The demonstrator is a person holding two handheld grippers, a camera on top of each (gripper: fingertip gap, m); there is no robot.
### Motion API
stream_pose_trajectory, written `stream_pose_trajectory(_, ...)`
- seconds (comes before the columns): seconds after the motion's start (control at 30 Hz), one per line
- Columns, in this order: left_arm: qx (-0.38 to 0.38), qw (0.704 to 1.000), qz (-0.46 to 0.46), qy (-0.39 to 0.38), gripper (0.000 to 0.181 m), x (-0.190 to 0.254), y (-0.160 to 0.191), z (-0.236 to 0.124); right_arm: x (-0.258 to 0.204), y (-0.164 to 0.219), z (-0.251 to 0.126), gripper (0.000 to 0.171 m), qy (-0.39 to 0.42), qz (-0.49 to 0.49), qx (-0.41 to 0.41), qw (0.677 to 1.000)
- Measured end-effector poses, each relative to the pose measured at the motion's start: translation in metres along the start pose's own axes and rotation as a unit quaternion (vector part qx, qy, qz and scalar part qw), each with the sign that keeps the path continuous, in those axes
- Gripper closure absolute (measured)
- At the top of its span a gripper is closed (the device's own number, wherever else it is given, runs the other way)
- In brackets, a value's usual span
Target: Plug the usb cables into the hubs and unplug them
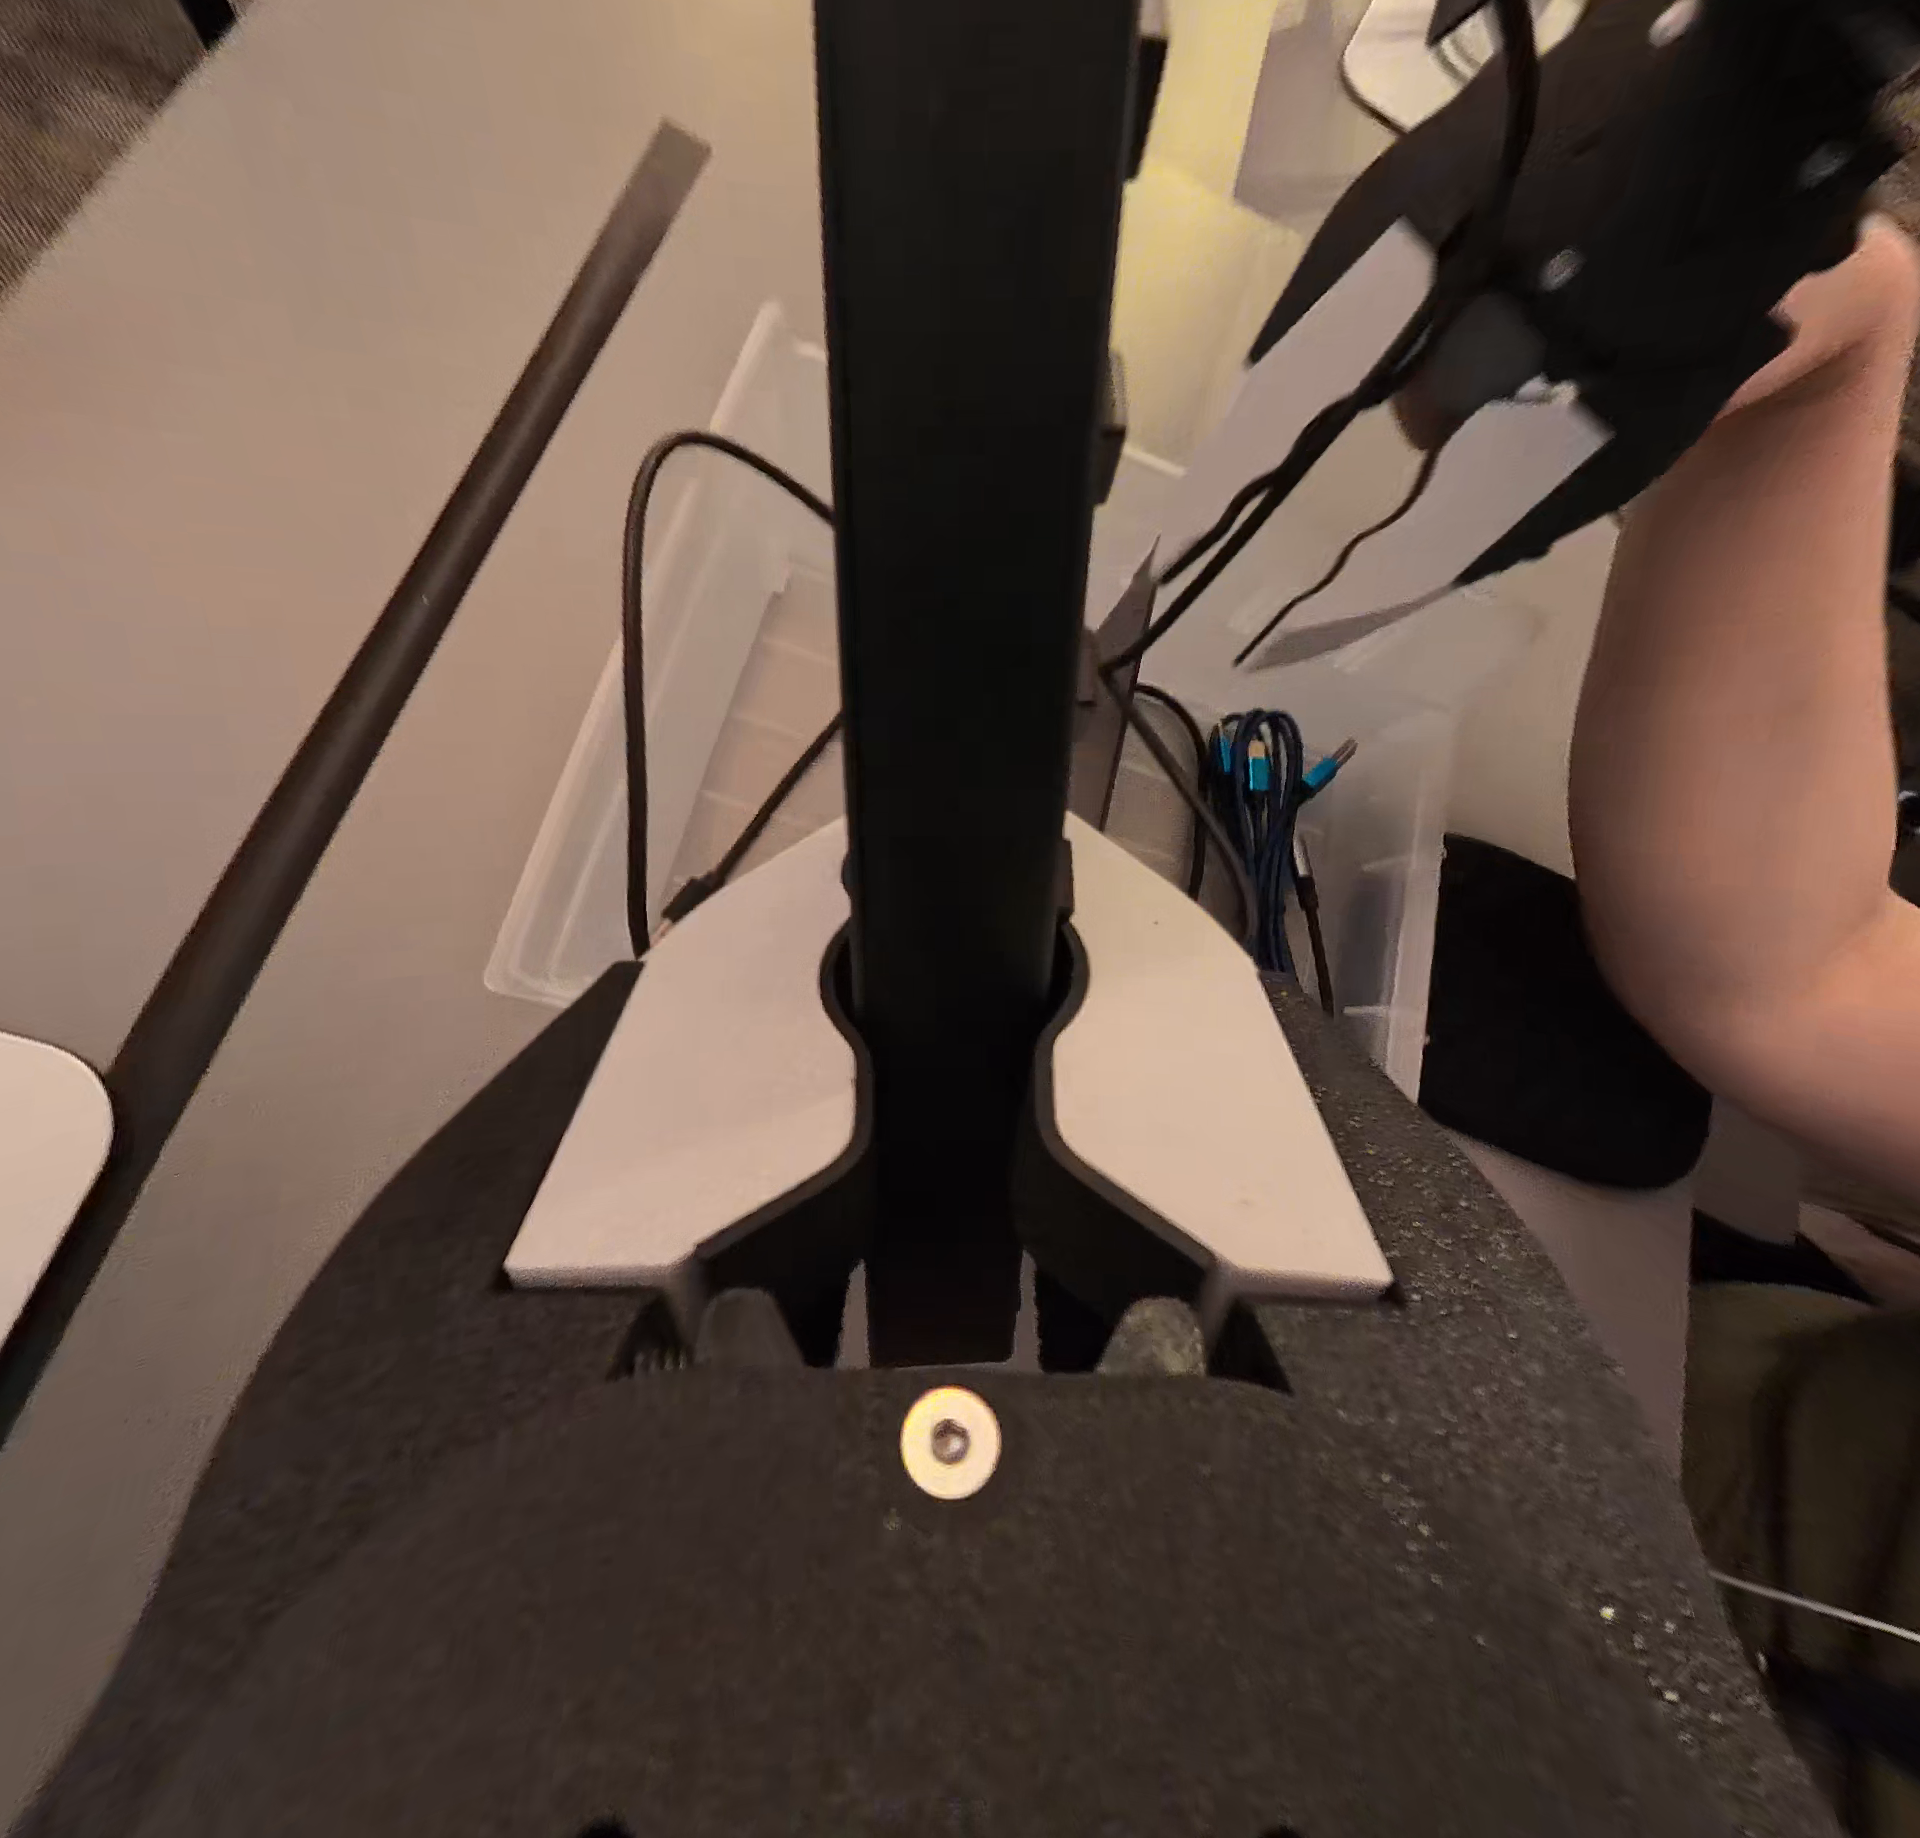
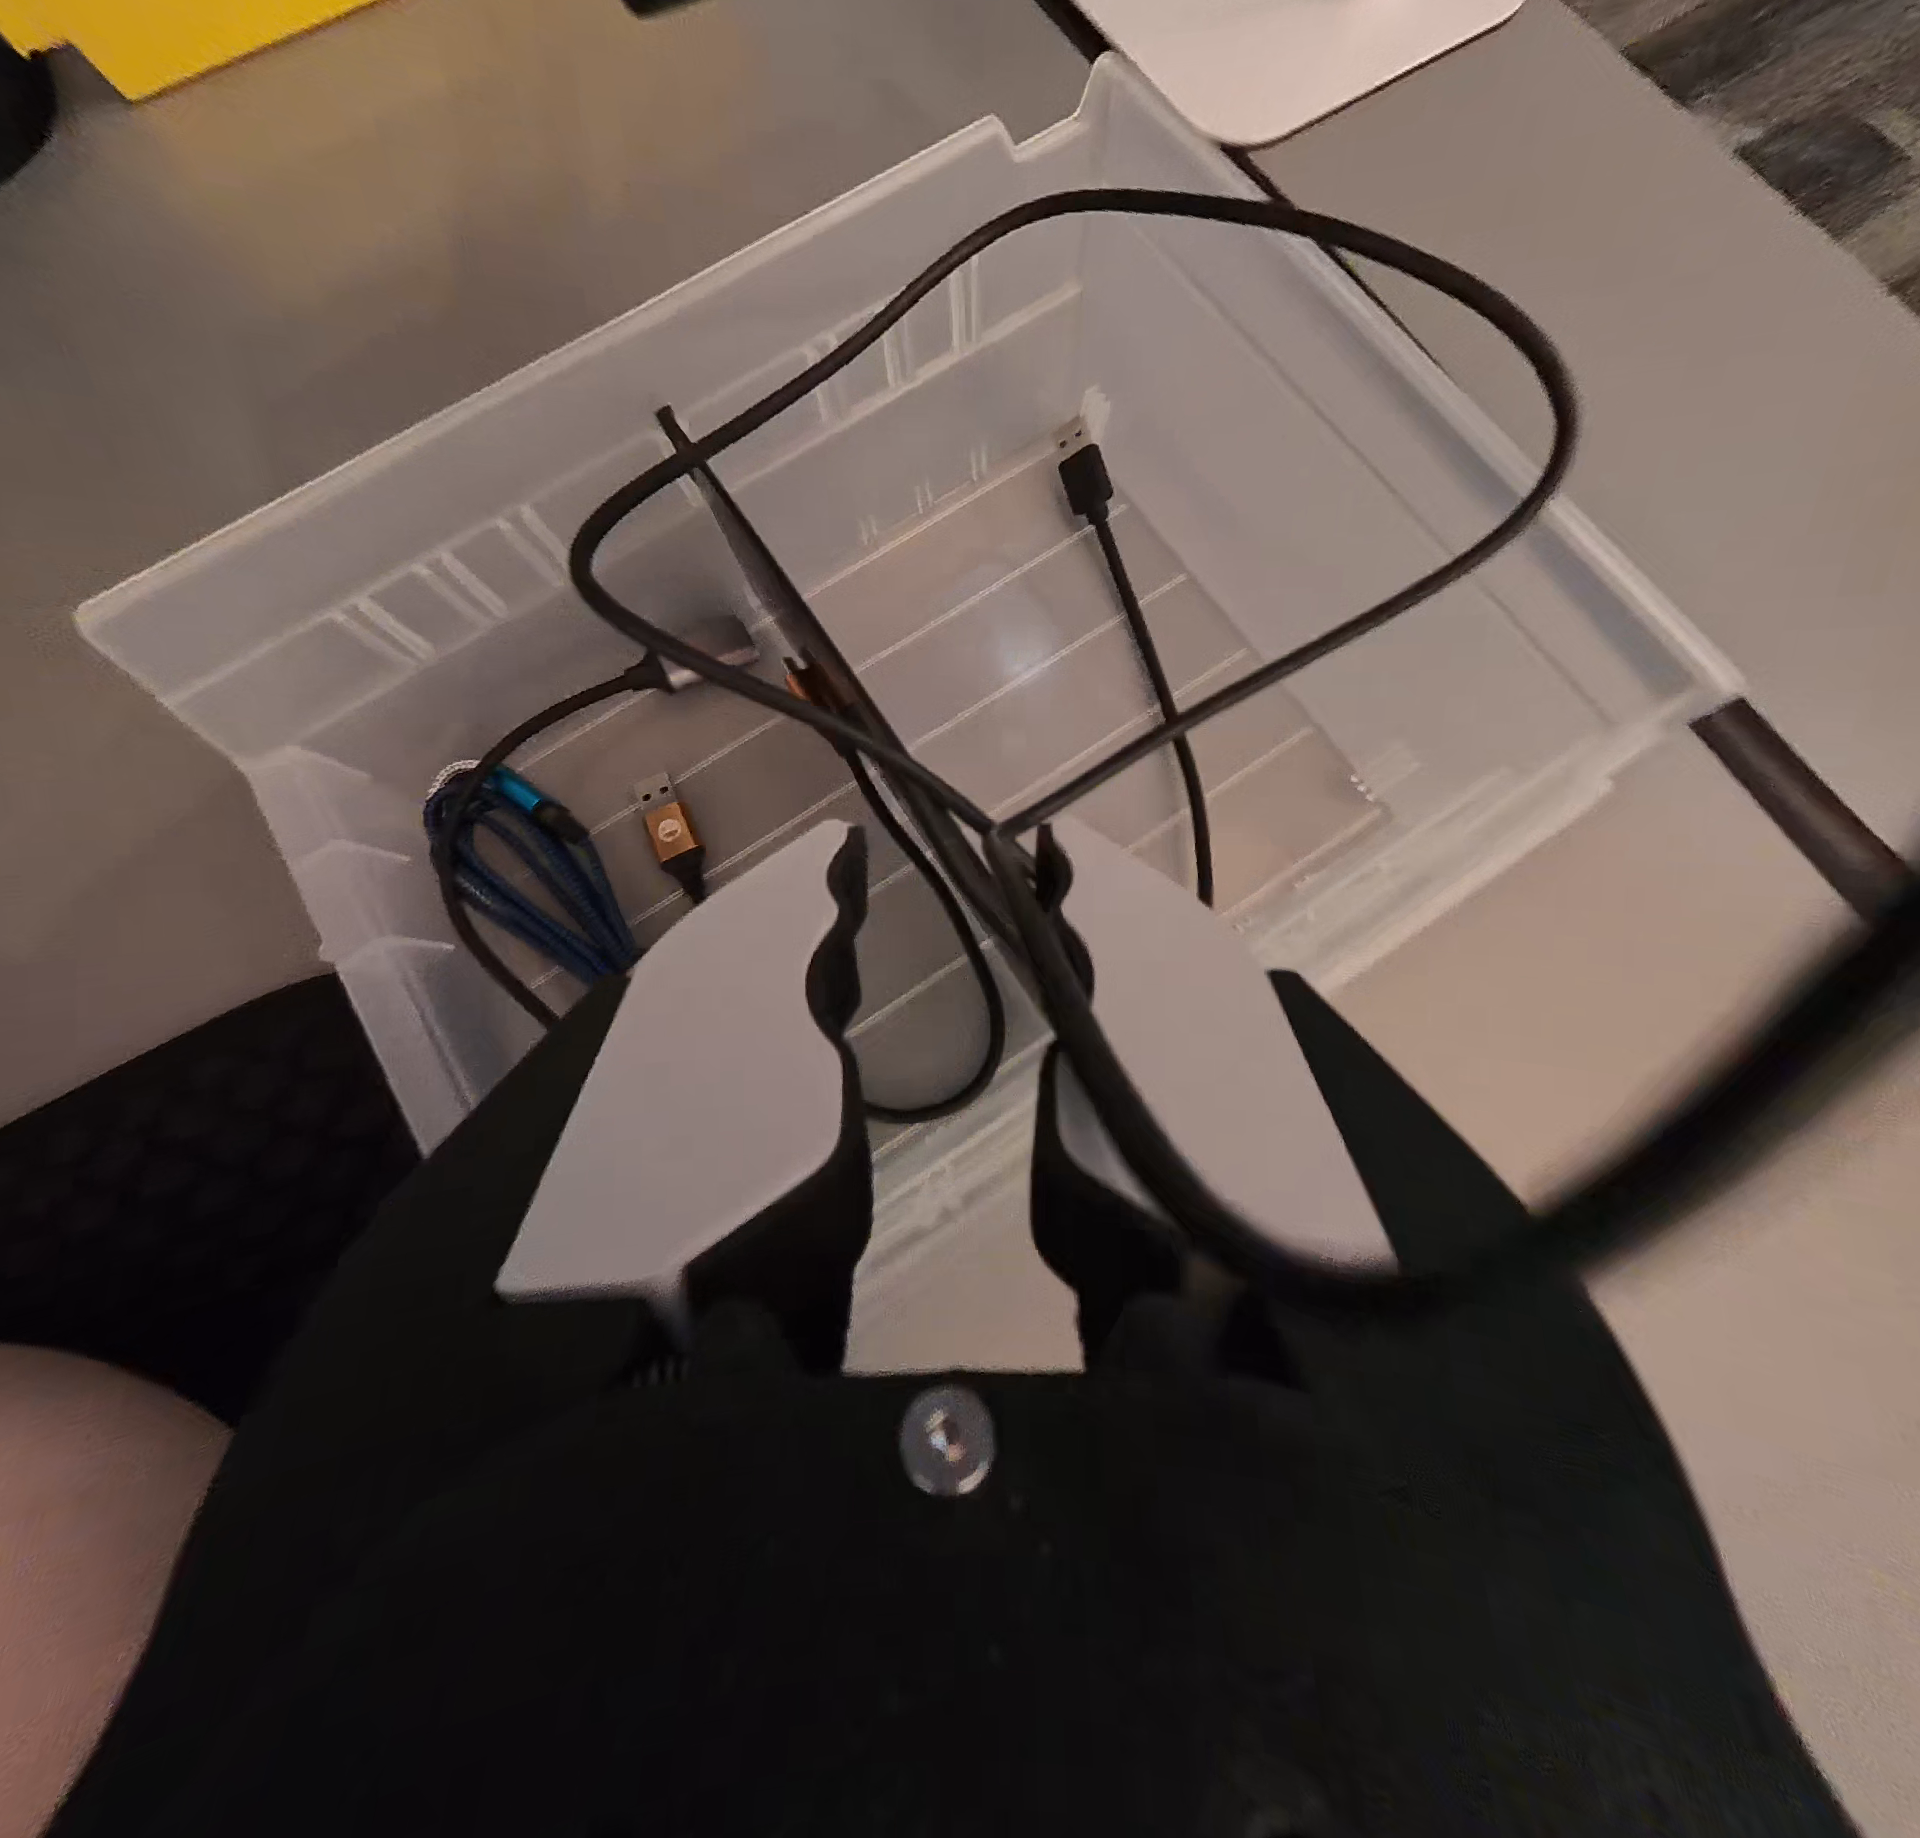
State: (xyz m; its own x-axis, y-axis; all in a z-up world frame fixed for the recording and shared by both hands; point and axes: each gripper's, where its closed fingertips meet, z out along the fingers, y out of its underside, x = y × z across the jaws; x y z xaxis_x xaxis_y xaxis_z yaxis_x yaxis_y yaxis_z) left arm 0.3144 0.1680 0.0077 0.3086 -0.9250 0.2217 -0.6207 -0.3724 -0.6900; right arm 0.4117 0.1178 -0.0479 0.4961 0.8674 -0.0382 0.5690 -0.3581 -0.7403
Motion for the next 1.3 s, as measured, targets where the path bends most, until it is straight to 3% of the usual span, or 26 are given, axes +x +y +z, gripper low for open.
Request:
stream_pose_trajectory(0.13, -0.017, 1.0, 0.009, -0.019, 0.154, -0.014, 0.013, -0.007, -0.007, -0.001, -0.032, 0.136, 0.002, 0.013, 0.051, 0.999)
stream_pose_trajectory(0.27, -0.023, 0.998, 0.008, -0.055, 0.155, -0.037, 0.025, -0.026, 0.008, -0.004, -0.064, 0.136, 0.062, 0.009, 0.108, 0.992)
stream_pose_trajectory(0.4, -0.044, 0.994, 0.068, -0.079, 0.155, -0.049, 0.038, -0.04, 0.029, -0.054, -0.108, 0.145, 0.161, -0.015, 0.254, 0.954)
stream_pose_trajectory(0.47, -0.07, 0.988, 0.087, -0.104, 0.155, -0.054, 0.043, -0.046, 0.029, -0.073, -0.117, 0.156, 0.164, 0.005, 0.288, 0.944)
stream_pose_trajectory(0.53, -0.083, 0.986, 0.088, -0.112, 0.155, -0.057, 0.046, -0.051, 0.013, -0.078, -0.098, 0.164, 0.11, -0.006, 0.26, 0.959)
stream_pose_trajectory(0.67, -0.105, 0.98, 0.1, -0.139, 0.155, -0.065, 0.054, -0.064, 0.045, -0.066, -0.065, 0.163, 0.186, 0.006, 0.168, 0.968)
stream_pose_trajectory(1.03, -0.132, 0.976, 0.097, -0.14, 0.155, -0.061, 0.069, -0.068, 0.054, -0.037, 0.02, 0.164, 0.165, 0.011, -0.018, 0.986)
stream_pose_trajectory(1.13, -0.148, 0.976, 0.088, -0.134, 0.155, -0.056, 0.071, -0.062, 0.047, -0.033, 0.029, 0.168, 0.125, 0.037, -0.022, 0.991)
stream_pose_trajectory(1.3, -0.197, 0.962, 0.115, -0.15, 0.155, -0.057, 0.078, -0.053, 0.045, -0.026, 0.006, 0.147, 0.11, 0.054, 0.013, 0.992)
